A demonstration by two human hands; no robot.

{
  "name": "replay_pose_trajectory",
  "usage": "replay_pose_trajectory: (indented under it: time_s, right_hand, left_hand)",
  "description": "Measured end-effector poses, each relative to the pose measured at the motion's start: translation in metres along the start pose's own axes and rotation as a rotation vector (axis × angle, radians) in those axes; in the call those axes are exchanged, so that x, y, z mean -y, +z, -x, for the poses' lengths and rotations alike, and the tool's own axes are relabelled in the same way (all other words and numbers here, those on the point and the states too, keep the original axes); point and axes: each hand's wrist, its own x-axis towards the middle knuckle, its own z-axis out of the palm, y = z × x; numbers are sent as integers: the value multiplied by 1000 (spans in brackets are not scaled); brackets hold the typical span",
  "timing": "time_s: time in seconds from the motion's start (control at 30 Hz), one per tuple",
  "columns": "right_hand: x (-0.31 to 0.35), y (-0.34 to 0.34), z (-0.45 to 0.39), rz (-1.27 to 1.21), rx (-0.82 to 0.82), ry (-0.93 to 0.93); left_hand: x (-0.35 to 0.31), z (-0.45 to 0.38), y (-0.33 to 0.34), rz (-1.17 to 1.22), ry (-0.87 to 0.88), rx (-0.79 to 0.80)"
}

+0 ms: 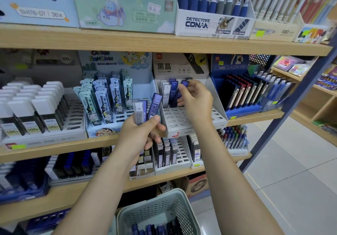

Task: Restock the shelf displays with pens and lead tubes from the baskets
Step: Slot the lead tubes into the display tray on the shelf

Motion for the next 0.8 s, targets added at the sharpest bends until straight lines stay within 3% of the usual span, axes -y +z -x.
replay_pose_trajectory:
  time_s: [0.2,0.43,0.67,0.73,0.8]
  right_hand:
    - [8,1,2,-234,163,121]
    - [4,0,1,-169,198,195]
    - [16,-9,2,-72,17,168]
    - [28,-15,6,-122,120,136]
    - [40,-22,13,-211,339,154]
  left_hand:
    - [0,1,-1,-7,4,-4]
    - [0,3,-2,-10,3,-3]
    - [-3,5,0,34,1,-18]
    - [-5,6,2,50,-3,-16]
    - [-7,6,5,63,2,-1]
